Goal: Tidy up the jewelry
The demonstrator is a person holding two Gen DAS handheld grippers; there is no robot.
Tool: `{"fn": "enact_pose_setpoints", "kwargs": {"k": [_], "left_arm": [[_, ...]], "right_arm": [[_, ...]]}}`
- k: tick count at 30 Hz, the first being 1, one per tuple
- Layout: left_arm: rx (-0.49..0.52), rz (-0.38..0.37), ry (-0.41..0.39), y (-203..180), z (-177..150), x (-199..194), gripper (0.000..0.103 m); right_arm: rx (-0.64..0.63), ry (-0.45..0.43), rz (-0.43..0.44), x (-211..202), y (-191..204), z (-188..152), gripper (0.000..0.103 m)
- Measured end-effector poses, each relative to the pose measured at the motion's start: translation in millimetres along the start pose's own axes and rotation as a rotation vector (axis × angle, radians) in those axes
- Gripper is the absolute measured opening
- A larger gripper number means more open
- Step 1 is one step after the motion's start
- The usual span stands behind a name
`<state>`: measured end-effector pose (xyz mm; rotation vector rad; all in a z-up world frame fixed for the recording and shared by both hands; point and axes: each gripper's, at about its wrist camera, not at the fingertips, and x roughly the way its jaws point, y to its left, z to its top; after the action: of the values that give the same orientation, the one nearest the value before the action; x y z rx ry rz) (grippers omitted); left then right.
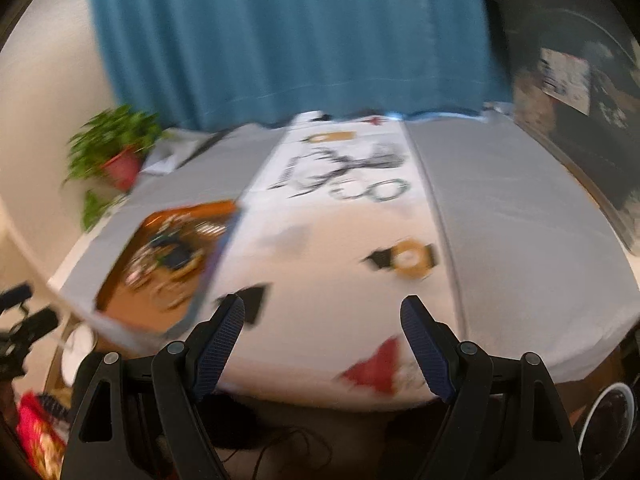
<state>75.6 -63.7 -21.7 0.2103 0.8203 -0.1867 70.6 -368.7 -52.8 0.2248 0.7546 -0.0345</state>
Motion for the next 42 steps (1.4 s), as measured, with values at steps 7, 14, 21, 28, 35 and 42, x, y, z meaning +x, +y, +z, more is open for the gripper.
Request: {"fn": "enact_pose_setpoints", "kwargs": {"k": [7,14,21,28,35,42], "left_arm": [[0.062,-0.055,0.003,-39,67,56,0.1],[0.148,-0.181,0.077,-105,148,151,0.1],[0.248,-0.244,0.183,-163,187,243,0.1],[0.335,-0.235,0.262,-191,195,313,0.1],[0.283,-0.319,0.297,-192,196,324,0.095],[0.377,-0.417,0.296,-207,192,299,0.001]], "right_arm": [[0.072,0.039,-0.121,87,-69,58,0.081],[0.039,0.08,-0.155,175,-104,112,0.081],[-0.101,0.132,-0.156,235,-106,126,0.081],[-0.182,0.164,-0.123,253,-110,131,0.084],[-0.196,0.169,-0.098,254,-109,132,0.08],[-0.33,0.146,-0.007,245,-79,122,0.009]]}}
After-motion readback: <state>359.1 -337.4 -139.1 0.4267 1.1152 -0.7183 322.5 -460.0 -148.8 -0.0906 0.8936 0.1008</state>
